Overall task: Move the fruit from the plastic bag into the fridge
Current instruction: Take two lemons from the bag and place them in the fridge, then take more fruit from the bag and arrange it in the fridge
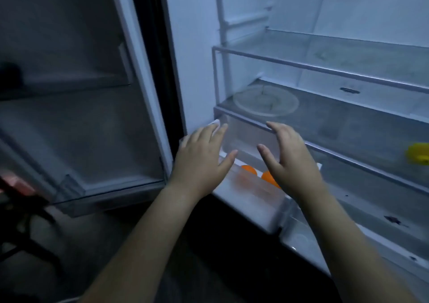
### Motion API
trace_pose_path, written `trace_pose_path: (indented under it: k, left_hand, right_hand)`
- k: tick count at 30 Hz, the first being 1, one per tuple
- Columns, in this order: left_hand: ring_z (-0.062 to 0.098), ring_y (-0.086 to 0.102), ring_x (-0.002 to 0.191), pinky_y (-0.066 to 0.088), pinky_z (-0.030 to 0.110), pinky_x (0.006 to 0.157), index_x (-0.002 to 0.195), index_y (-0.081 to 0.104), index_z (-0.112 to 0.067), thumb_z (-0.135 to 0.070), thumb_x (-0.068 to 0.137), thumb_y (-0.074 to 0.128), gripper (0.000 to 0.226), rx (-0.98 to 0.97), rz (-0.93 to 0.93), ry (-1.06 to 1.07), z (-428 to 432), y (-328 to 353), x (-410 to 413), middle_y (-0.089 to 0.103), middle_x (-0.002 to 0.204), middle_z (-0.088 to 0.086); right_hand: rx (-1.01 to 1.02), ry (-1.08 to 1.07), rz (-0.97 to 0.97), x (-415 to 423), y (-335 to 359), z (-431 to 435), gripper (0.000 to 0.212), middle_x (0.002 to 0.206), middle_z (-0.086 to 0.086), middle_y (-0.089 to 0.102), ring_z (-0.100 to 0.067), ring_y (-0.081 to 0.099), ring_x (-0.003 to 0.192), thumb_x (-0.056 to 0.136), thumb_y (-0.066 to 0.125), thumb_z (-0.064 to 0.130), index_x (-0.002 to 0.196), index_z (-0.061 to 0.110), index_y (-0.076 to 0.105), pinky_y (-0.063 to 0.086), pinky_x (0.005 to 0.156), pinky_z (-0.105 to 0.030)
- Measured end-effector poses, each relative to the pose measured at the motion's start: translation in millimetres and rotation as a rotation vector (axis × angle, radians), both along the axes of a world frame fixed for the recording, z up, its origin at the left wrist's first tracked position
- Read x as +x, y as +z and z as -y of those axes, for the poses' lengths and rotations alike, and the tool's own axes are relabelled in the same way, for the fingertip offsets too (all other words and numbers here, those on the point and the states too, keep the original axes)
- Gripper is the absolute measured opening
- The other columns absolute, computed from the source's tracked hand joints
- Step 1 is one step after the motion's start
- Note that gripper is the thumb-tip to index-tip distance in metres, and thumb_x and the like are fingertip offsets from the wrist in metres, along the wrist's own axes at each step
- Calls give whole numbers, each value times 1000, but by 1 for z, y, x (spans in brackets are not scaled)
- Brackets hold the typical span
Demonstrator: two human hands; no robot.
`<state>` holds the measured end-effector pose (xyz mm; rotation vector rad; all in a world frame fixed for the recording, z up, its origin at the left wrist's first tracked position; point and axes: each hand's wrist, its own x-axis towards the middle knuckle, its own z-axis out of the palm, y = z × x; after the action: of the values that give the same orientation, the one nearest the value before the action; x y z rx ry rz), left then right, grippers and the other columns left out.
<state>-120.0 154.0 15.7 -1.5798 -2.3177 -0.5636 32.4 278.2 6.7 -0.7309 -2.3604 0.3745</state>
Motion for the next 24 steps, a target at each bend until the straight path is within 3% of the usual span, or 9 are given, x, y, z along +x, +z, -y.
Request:
trace_pose_path:
  k: [4,8,11,16,24]
  left_hand:
    - [21,41,129,33,38,103,138,44,-18,-54,86,30,65,11,10,131,47,3,-29,47,140,2]
    - [20,41,129,35,38,101,139,43,-19,-53,87,37,62,23,8,271,101,0,-67,46,141,1]
    - [20,37,131,32,36,104,142,37,-21,-50,91,45,59,15,24,378,144,-4,-96,42,144,0]
    - [18,34,134,29,36,107,144,32,-23,-51,91,46,62,18,41,566,224,-9,-143,37,147,-1]
    - [22,41,130,35,43,107,138,43,-19,-46,86,55,60,103,61,795,361,-18,-227,46,140,3]
  right_hand:
    - [-4,135,5,-47,0,25,51,138,-5,47,-20,39,129,93,49,37,136,10,42,23,106,-21]
    - [0,276,0,-102,3,59,49,135,-8,49,-20,40,125,91,58,23,135,8,44,20,101,-14]
    - [1,384,10,-145,4,93,52,135,-8,48,-22,42,126,88,61,19,136,8,44,27,103,-21]
    - [69,536,95,-218,4,173,58,142,-2,42,-18,39,130,89,60,26,141,16,37,27,103,-22]
    - [75,784,172,-340,9,308,61,145,5,35,-13,37,131,88,55,36,143,25,31,34,105,-27]
